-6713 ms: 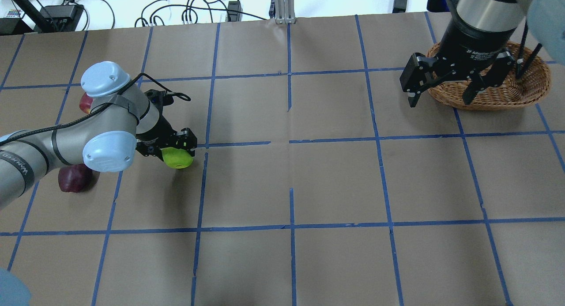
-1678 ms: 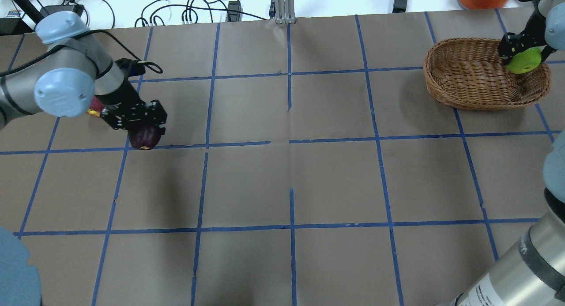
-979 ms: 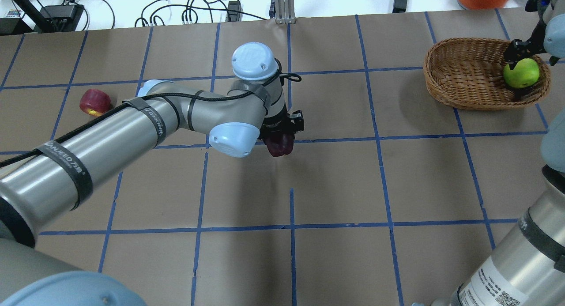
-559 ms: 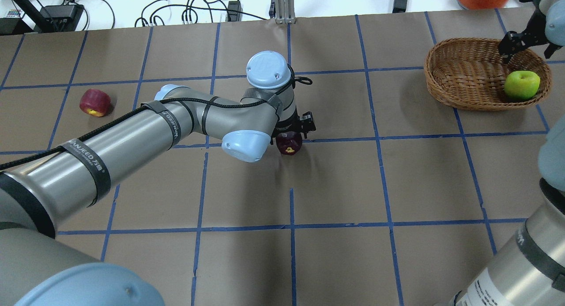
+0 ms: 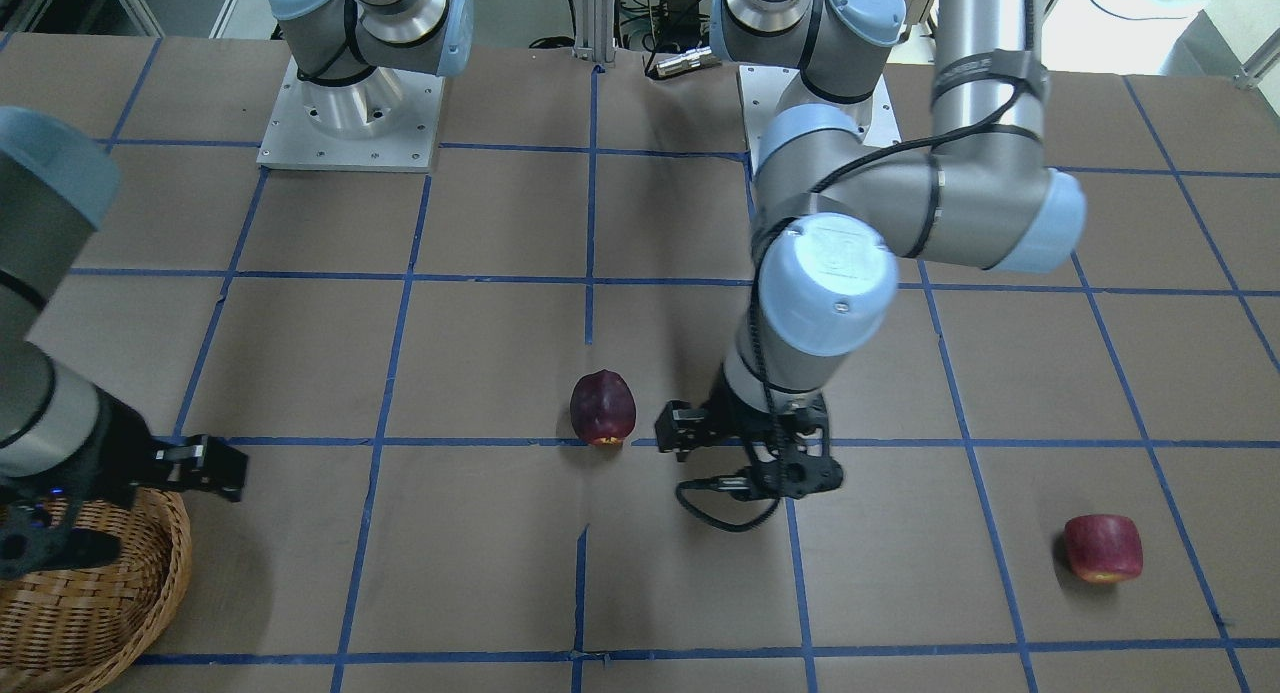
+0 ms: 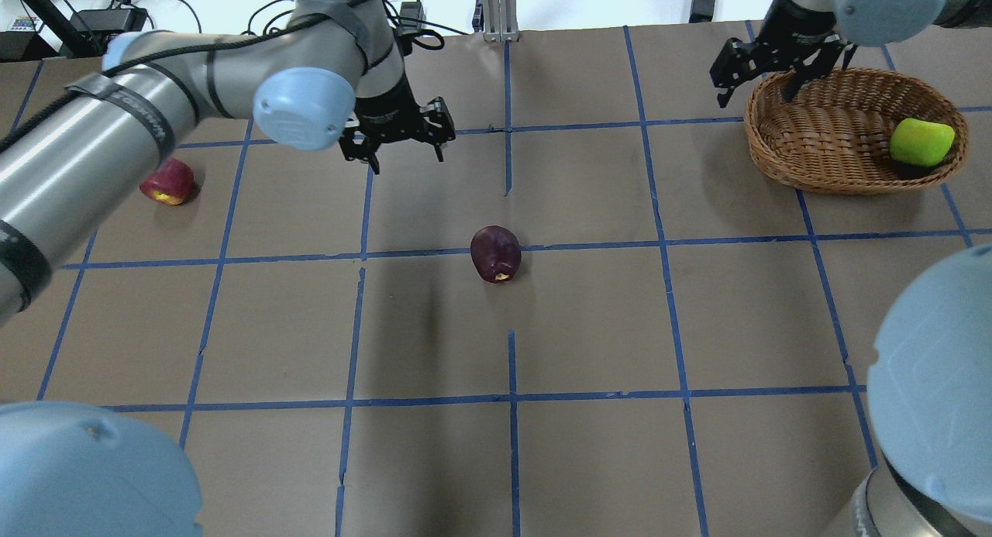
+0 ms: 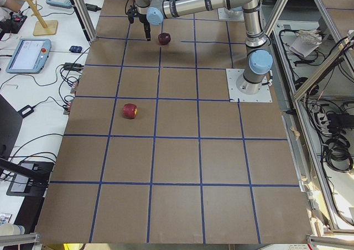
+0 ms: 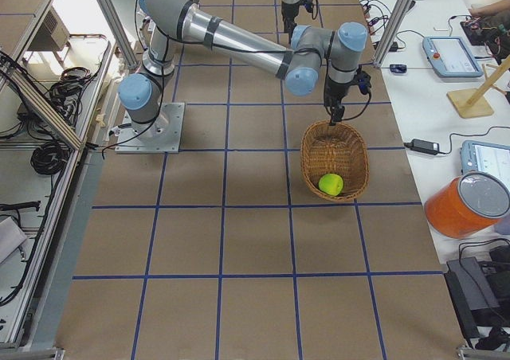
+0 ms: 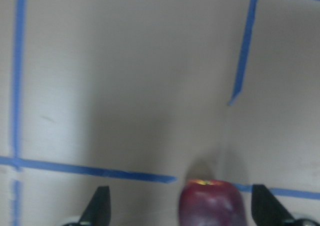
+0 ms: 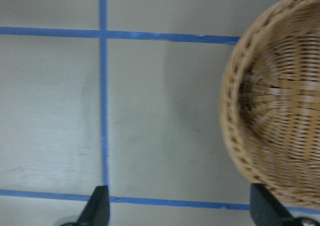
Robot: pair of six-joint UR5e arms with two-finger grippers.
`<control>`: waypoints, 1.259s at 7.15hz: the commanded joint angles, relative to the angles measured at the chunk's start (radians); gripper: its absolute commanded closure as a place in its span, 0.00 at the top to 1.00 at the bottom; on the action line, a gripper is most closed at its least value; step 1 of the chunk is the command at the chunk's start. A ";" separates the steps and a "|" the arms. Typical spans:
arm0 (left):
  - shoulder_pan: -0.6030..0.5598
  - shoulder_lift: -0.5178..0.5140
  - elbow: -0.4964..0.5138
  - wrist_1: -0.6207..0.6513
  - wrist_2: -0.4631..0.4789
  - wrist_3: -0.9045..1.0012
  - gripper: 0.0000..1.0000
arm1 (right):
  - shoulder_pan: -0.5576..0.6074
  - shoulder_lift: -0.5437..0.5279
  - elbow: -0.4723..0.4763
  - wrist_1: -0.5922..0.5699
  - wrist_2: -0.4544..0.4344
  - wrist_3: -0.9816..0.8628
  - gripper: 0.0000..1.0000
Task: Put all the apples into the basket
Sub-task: 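Release the dark red apple mid-table with the left gripper while the right withdraws, then lower the right gripper onto the dark red apple while the left reaches the red-yellow apple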
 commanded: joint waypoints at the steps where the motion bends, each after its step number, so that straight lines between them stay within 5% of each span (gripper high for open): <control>1: 0.201 -0.007 0.036 -0.050 0.119 0.392 0.99 | 0.205 0.011 0.007 0.010 0.020 0.235 1.00; 4: 0.451 -0.064 0.029 0.097 0.109 0.774 1.00 | 0.394 0.039 0.112 -0.066 0.087 0.332 1.00; 9: 0.547 -0.291 0.016 0.401 0.093 0.938 1.00 | 0.436 0.074 0.232 -0.189 0.192 0.386 1.00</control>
